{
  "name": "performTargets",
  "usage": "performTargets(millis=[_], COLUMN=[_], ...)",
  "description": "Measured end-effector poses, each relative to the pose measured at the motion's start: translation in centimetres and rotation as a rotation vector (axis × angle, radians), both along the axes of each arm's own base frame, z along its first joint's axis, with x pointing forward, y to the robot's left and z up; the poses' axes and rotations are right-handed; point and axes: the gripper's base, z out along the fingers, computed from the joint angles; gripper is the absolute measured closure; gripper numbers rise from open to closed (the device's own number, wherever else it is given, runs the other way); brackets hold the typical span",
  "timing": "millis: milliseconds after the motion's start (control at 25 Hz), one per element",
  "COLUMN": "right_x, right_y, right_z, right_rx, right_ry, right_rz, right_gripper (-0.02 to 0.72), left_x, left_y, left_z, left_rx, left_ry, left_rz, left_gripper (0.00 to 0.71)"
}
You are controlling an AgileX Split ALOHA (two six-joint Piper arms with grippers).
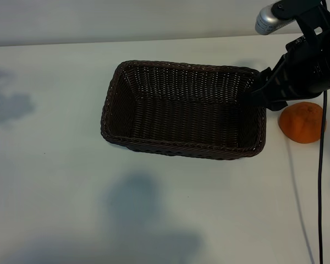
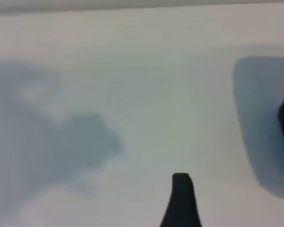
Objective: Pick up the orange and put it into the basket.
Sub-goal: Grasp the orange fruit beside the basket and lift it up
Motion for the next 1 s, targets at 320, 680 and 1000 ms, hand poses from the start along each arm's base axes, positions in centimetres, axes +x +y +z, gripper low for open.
performTargets(millis=[320,680,1000], right_x=[0.0,0.0,0.0], right_y=[0.0,0.0,0.0], right_z=[0.0,0.0,0.0], right_rx=[0.000,0.000,-0.001], right_ry=[0.000,0.000,0.001], right_rz=[0.000,0.000,0.001], right_gripper=[0.108,0.108,0.108], left_x=[0.4,1.5,0.7], left_y=[0.1,-2.2,-5.1], left_z=[0.1,1.1,2.5], left_rx=[0.149,0.138,0.194], left_ry=[-0.029,-0.163,-0.248], left_rz=[0.019,0.000,-0.116], left_gripper=[0.133,0.159,0.160])
